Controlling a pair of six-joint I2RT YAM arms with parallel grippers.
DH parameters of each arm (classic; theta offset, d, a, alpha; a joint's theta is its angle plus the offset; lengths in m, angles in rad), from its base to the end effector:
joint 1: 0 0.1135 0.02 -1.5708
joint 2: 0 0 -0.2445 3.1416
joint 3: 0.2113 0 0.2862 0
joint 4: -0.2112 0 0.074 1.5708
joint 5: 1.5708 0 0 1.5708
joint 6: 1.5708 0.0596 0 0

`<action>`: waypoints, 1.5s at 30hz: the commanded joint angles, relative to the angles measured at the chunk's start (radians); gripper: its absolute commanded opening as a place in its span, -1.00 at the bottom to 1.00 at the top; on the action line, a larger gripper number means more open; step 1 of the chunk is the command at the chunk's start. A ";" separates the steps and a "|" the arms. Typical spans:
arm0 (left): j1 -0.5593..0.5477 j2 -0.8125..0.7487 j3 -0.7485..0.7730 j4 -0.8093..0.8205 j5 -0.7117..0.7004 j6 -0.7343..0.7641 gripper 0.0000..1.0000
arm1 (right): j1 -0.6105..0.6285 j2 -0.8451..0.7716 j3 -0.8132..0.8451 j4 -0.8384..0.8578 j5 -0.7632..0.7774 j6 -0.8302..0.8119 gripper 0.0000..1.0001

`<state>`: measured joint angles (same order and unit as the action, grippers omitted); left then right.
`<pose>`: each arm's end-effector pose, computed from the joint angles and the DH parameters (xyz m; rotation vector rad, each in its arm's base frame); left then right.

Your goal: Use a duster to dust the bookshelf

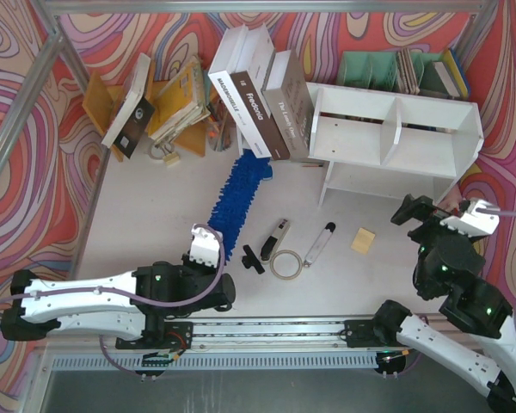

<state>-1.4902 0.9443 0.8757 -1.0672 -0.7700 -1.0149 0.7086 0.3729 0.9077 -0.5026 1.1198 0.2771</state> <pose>0.0582 -0.2051 0.2464 0.3380 2.2618 -0.1894 0.1127 0.0259 0.4001 0.5468 1.4581 -0.0831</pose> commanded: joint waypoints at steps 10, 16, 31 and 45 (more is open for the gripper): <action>0.049 -0.027 0.022 -0.054 -0.106 -0.014 -1.00 | 0.008 0.143 0.015 -0.046 -0.052 0.140 0.98; 0.055 -0.037 0.040 -0.072 -0.116 -0.012 -1.00 | 0.008 0.137 -0.012 -0.042 -0.046 0.142 0.97; 0.056 -0.001 -0.106 0.031 0.033 -0.124 -1.00 | 0.008 0.093 -0.023 -0.036 -0.034 0.128 0.97; 0.065 0.151 -0.078 0.177 0.127 0.003 -1.00 | 0.007 0.084 -0.021 -0.048 -0.032 0.137 0.97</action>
<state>-1.4368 1.0668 0.7837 -0.9215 -0.6357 -1.0164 0.7086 0.4656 0.8925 -0.5514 1.0630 0.4011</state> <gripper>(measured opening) 0.344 0.987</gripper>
